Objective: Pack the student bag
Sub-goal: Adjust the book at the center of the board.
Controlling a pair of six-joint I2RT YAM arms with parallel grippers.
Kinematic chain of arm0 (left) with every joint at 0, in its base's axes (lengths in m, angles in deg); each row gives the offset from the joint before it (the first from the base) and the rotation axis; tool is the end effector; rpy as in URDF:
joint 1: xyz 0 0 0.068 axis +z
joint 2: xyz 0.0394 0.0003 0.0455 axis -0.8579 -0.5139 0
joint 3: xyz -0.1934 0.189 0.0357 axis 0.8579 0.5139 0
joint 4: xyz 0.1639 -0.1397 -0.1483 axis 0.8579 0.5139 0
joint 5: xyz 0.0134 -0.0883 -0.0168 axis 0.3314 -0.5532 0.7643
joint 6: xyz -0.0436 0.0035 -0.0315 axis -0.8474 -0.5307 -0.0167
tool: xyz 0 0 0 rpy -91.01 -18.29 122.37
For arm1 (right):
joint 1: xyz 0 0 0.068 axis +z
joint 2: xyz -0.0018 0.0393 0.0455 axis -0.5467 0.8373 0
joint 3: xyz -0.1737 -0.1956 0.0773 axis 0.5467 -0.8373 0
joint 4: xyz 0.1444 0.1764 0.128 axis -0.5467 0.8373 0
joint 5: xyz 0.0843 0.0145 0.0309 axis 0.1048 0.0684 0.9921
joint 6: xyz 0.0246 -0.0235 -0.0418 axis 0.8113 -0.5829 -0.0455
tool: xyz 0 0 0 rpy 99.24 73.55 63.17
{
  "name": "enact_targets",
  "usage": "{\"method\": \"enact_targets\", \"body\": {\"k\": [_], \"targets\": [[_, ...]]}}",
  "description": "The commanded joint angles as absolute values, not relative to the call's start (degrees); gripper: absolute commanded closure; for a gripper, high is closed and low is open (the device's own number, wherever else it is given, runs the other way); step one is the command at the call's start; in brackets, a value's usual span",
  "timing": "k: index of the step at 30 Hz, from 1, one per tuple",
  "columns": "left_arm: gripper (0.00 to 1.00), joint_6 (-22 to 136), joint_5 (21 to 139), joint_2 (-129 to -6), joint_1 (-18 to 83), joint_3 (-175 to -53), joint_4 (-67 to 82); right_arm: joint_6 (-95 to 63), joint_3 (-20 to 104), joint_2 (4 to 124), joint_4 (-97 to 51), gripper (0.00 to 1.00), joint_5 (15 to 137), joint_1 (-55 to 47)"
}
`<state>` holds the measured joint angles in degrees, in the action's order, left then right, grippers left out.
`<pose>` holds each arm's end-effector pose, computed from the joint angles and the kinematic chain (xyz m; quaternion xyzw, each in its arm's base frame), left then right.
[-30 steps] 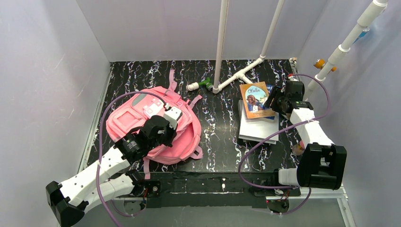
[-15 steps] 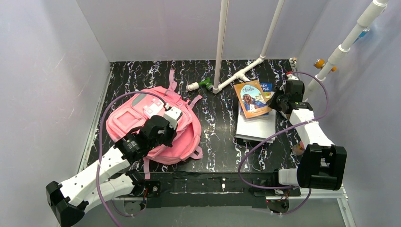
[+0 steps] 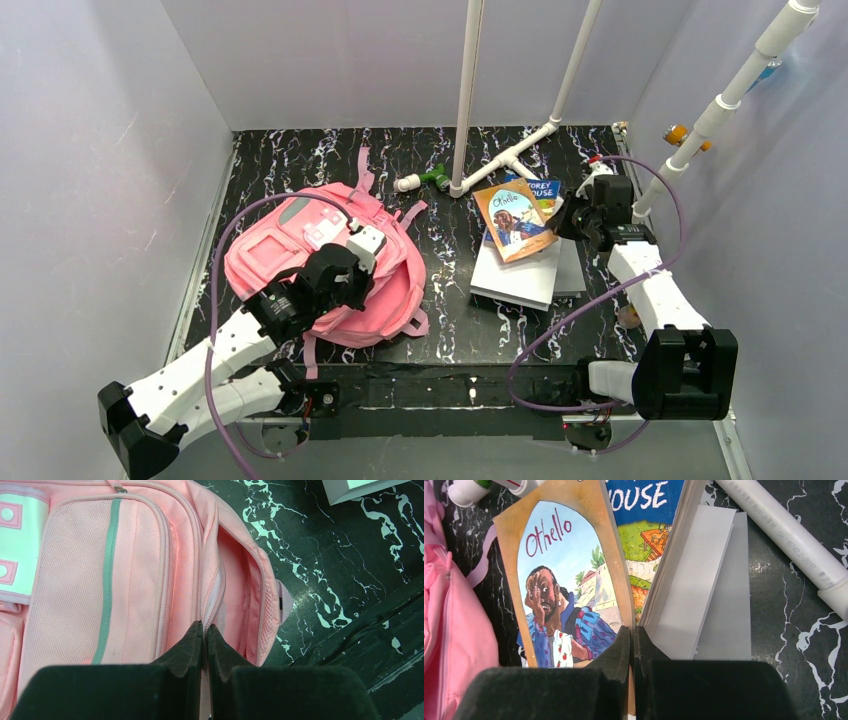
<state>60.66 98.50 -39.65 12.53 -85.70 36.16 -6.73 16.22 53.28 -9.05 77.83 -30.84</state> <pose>0.1311 -0.1293 0.2969 0.2479 0.8287 -0.1581 0.4762 0.2704 0.0164 0.2703 0.0708 0.8829 0.1437 0.4414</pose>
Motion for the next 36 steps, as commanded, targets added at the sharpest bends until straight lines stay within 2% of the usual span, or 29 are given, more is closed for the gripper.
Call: {"method": "enact_targets", "body": {"k": [1,9,11,16,18,21,28,31,36], "targets": [[1.00,58.95,97.62,-40.66,12.96,-86.60,34.12,-6.36,17.30,54.10,-5.26,0.99,74.02,-30.56],[1.00,53.41,97.83,-42.98,12.94,-88.88,36.11,-3.55,17.61,54.70,-3.13,0.99,63.01,-32.40],[0.93,51.46,97.18,-43.03,12.95,-89.08,36.43,-3.88,17.41,54.70,-3.32,0.99,64.04,-32.53],[0.57,46.87,95.38,-42.29,12.94,-88.71,35.42,-5.56,17.85,54.69,-3.97,0.99,67.94,-32.53],[0.38,47.01,92.37,-42.27,12.56,-88.50,32.13,-5.87,18.07,54.62,-4.17,0.99,70.73,-32.53],[0.25,45.80,88.89,-44.87,11.25,-89.16,25.53,-5.71,18.12,54.08,-4.23,0.99,72.64,-32.53],[0.20,31.71,85.05,-64.44,10.75,-90.37,-1.23,-4.46,18.87,54.23,-3.01,0.99,74.84,-32.53],[0.19,28.45,85.68,-75.05,9.84,-94.83,-6.11,-4.03,19.58,54.19,-2.52,0.99,75.40,-32.53],[0.20,24.80,87.29,-85.80,8.20,-97.04,-14.11,-3.01,20.18,53.46,-1.66,0.99,73.95,-32.48]]}}
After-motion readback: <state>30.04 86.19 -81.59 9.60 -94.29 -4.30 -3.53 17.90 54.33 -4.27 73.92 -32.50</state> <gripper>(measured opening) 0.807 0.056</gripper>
